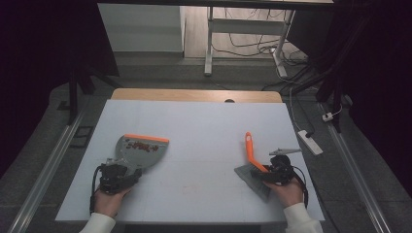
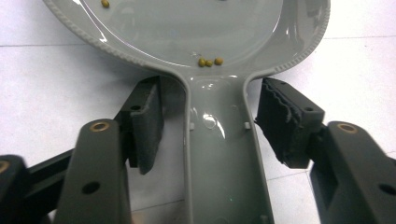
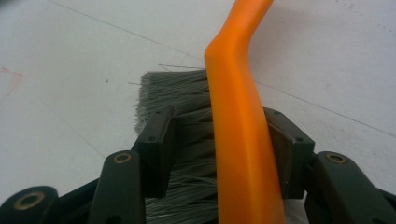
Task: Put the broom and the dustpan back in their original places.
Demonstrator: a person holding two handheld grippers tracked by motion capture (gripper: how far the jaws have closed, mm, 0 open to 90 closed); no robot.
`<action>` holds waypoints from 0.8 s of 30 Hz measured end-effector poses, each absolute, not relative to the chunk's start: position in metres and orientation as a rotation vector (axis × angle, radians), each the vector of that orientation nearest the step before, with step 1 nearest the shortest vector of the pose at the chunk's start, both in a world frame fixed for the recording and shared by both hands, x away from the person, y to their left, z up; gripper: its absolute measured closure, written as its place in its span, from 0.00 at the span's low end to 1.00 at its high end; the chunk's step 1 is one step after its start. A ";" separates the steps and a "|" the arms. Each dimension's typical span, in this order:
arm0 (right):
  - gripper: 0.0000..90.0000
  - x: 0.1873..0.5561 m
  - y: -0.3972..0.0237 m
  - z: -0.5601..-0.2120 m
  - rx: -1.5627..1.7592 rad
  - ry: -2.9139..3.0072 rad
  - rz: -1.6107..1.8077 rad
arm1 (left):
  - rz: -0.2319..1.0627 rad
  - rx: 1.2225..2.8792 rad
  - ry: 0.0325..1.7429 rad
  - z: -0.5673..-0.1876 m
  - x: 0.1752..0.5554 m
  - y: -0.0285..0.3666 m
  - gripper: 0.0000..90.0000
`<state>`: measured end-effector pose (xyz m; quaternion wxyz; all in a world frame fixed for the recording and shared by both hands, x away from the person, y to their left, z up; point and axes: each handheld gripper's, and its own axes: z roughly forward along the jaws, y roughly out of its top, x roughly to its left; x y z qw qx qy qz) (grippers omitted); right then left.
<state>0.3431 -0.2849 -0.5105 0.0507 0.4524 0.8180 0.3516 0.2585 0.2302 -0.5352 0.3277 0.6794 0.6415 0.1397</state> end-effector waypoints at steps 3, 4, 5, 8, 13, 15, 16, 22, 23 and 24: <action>0.50 0.343 -0.284 -0.510 1.377 2.482 1.046 | 0.377 1.781 1.678 -0.534 0.257 0.231 0.42; 0.49 0.343 -0.283 -0.510 1.373 2.474 1.023 | 0.378 1.780 1.678 -0.533 0.257 0.231 0.40; 0.48 0.343 -0.283 -0.511 1.373 2.471 1.011 | 0.379 1.781 1.676 -0.533 0.257 0.231 0.39; 0.48 0.344 -0.283 -0.510 1.378 2.471 1.009 | 0.390 1.790 1.666 -0.532 0.256 0.231 0.37; 0.45 0.343 -0.282 -0.510 1.367 2.457 0.980 | 0.407 1.797 1.650 -0.530 0.254 0.232 0.36; 0.46 0.342 -0.281 -0.508 1.346 2.436 0.957 | 0.413 1.800 1.641 -0.529 0.252 0.233 0.35; 0.47 0.341 -0.281 -0.506 1.350 2.441 0.967 | 0.417 1.803 1.638 -0.528 0.252 0.234 0.35; 0.45 0.338 -0.281 -0.502 1.299 2.406 0.966 | 0.501 1.821 1.603 -0.518 0.244 0.236 0.35; 0.45 0.337 -0.281 -0.500 1.291 2.400 0.981 | 0.515 1.827 1.589 -0.517 0.243 0.237 0.36; 0.44 0.335 -0.282 -0.498 1.286 2.396 0.995 | 0.524 1.837 1.575 -0.515 0.241 0.237 0.36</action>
